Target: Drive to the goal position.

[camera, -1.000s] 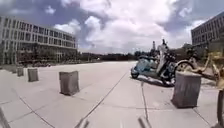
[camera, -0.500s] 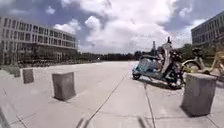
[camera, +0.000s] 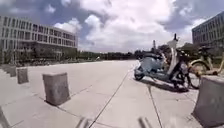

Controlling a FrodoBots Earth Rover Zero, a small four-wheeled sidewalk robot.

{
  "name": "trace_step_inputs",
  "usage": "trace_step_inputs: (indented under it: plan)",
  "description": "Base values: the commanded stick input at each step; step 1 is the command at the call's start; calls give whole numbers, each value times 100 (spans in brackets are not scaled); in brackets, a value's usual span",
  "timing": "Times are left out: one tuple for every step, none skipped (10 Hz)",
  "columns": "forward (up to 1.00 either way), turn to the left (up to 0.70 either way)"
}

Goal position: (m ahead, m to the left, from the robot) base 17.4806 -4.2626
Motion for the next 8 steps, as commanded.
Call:
trace_step_inputs:
  plan:
    - [50, 0]
    - [50, 0]
    - [50, 0]
    - [50, 0]
    - [50, 0]
    - [50, 0]
    - [50, 0]
    - [50, 0]
